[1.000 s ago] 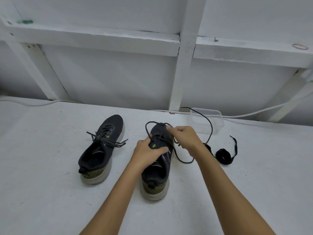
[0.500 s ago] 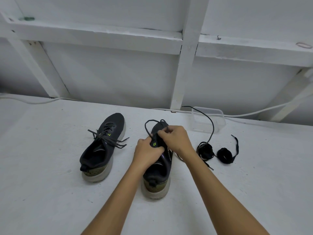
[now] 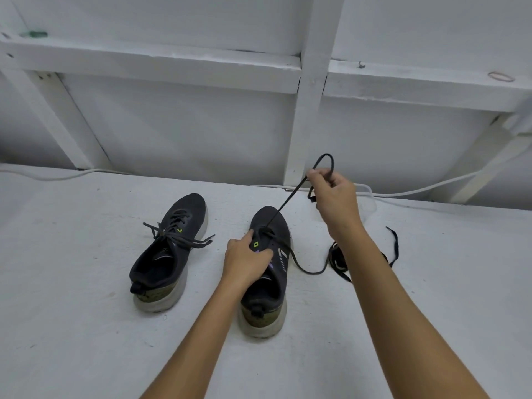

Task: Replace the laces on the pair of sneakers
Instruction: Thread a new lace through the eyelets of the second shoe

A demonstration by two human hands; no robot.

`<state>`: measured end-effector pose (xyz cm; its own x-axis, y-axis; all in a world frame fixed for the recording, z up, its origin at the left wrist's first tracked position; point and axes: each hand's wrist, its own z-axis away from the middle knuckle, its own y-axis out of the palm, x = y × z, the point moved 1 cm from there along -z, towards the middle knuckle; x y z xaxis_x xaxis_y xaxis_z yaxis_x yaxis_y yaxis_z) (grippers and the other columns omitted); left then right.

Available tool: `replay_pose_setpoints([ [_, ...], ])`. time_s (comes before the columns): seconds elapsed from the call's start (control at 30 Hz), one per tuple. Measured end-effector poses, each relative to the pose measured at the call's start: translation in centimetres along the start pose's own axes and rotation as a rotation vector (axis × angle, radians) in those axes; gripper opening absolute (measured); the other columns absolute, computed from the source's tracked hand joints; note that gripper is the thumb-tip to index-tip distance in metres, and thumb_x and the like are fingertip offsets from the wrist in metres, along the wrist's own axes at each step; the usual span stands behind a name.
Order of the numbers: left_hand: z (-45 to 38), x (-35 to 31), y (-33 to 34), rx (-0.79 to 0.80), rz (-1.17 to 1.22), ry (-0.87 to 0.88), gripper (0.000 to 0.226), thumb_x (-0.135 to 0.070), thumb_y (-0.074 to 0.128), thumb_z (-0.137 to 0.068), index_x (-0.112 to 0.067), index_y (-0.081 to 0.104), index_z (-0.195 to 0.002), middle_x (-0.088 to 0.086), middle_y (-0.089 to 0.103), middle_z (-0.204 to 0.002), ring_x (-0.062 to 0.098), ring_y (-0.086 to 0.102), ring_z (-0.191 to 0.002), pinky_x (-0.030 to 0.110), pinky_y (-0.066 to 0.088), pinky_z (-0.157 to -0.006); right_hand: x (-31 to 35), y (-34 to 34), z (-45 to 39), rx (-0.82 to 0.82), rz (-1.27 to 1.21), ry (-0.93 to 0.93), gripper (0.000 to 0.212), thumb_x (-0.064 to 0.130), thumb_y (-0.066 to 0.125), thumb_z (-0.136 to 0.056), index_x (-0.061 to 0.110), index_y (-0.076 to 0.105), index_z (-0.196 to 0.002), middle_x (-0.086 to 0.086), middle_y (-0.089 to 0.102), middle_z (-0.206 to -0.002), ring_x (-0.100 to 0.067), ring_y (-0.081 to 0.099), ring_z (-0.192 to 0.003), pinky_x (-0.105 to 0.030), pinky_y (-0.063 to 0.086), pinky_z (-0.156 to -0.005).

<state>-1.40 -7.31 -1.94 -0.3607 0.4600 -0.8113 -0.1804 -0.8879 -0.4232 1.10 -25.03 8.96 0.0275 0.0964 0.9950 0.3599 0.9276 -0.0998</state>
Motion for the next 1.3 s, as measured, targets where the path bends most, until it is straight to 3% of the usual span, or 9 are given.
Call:
replay_pose_setpoints([
  [0.23, 0.6, 0.7, 0.1, 0.039, -0.036, 0.107, 0.075, -0.081, 0.065, -0.062, -0.046, 0.055, -0.128, -0.005, 0.063, -0.120, 0.018, 0.062, -0.110, 0.042, 0.055, -0.095, -2.6, 1.0, 1.5, 0.265, 0.348, 0.163, 0.046, 0.053, 0.068, -0.090, 0.008, 0.070, -0.079, 0.010, 0.055, -0.059, 0.000, 0.046, -0.047, -0.015, 0.037, -0.049],
  [0.37, 1.0, 1.3, 0.1, 0.067, -0.091, 0.145, 0.114, -0.095, 0.068, -0.043, -0.039, 0.046, -0.140, -0.008, 0.058, -0.130, 0.016, 0.057, -0.121, 0.041, 0.051, -0.101, -5.5, 1.4, 2.6, 0.399, 0.553, 0.162, 0.032, 0.047, 0.079, -0.083, 0.015, 0.077, -0.087, 0.010, 0.070, -0.076, -0.001, 0.061, -0.067, -0.018, 0.043, -0.061],
  [0.5, 1.3, 0.6, 0.0, 0.036, -0.157, 0.141, 0.091, -0.074, 0.071, -0.056, -0.036, 0.048, -0.135, -0.005, 0.050, -0.127, 0.020, 0.053, -0.119, 0.041, 0.051, -0.099, -6.6, 1.7, 2.5, 0.416, 0.615, -0.022, 0.008, 0.026, 0.077, -0.087, 0.024, 0.077, -0.095, 0.005, 0.069, -0.076, -0.006, 0.058, -0.068, -0.025, 0.046, -0.069],
  [0.57, 1.5, 0.4, 0.0, 0.027, -0.171, 0.144, 0.076, -0.067, 0.068, -0.061, -0.037, 0.050, -0.128, -0.005, 0.049, -0.124, 0.021, 0.052, -0.118, 0.041, 0.050, -0.099, -6.9, 1.7, 2.4, 0.457, 0.644, -0.067, 0.018, 0.018, 0.069, -0.090, 0.030, 0.079, -0.100, 0.009, 0.069, -0.074, -0.007, 0.059, -0.071, -0.028, 0.051, -0.073],
  [0.77, 1.6, 0.2, -0.1, 0.017, -0.194, 0.104, 0.086, -0.064, 0.066, -0.060, -0.031, 0.048, -0.137, -0.003, 0.047, -0.129, 0.022, 0.051, -0.120, 0.041, 0.048, -0.101, -6.8, 2.4, 2.5, 0.445, 0.873, -0.185, 0.026, 0.032, 0.067, -0.093, 0.040, 0.074, -0.117, 0.012, 0.075, -0.104, -0.013, 0.064, -0.097, -0.029, 0.051, -0.081],
  [0.9, 1.9, 0.0, -0.1, 0.005, -0.183, 0.083, 0.057, -0.052, 0.072, -0.070, -0.028, 0.057, -0.119, -0.004, 0.047, -0.124, 0.019, 0.052, -0.115, 0.039, 0.050, -0.098, -7.0, 2.5, 2.7, 0.413, 0.935, -0.226, 0.019, 0.036, 0.067, -0.093, 0.037, 0.075, -0.110, 0.010, 0.074, -0.098, -0.016, 0.063, -0.093, -0.027, 0.042, -0.071],
  [1.03, 2.1, -0.3, -0.3, 0.025, -0.192, 0.059, 0.089, -0.061, 0.065, -0.060, -0.028, 0.048, -0.140, 0.000, 0.045, -0.133, 0.022, 0.051, -0.122, 0.039, 0.048, -0.103, -7.2, 3.1, 2.8, 0.494, 1.026, -0.210, 0.017, 0.031, 0.053, -0.100, 0.018, 0.062, -0.105, -0.002, 0.068, -0.094, -0.026, 0.060, -0.087, -0.031, 0.040, -0.066],
  [1.2, 2.0, -0.2, -0.3, 0.002, -0.219, 0.079, 0.068, -0.047, 0.070, -0.074, -0.025, 0.052, -0.136, 0.004, 0.047, -0.121, 0.025, 0.053, -0.117, 0.034, 0.047, -0.098, -5.4, 2.3, 2.6, 0.592, 0.638, 0.009, 0.025, 0.030, 0.049, -0.102, 0.013, 0.056, -0.085, 0.005, 0.055, -0.073, -0.012, 0.049, -0.066, -0.027, 0.041, -0.064],
  [1.3, 2.3, -0.4, -0.3, -0.008, -0.219, 0.100, 0.058, -0.041, 0.069, -0.080, -0.024, 0.053, -0.133, 0.003, 0.046, -0.116, 0.021, 0.051, -0.108, 0.030, 0.044, -0.092, -3.9, 0.9, 1.9, 0.530, 0.580, 0.034, 0.018, 0.024, 0.050, -0.102, 0.012, 0.064, -0.098, 0.007, 0.059, -0.072, -0.006, 0.052, -0.062, -0.019, 0.042, -0.060],
])
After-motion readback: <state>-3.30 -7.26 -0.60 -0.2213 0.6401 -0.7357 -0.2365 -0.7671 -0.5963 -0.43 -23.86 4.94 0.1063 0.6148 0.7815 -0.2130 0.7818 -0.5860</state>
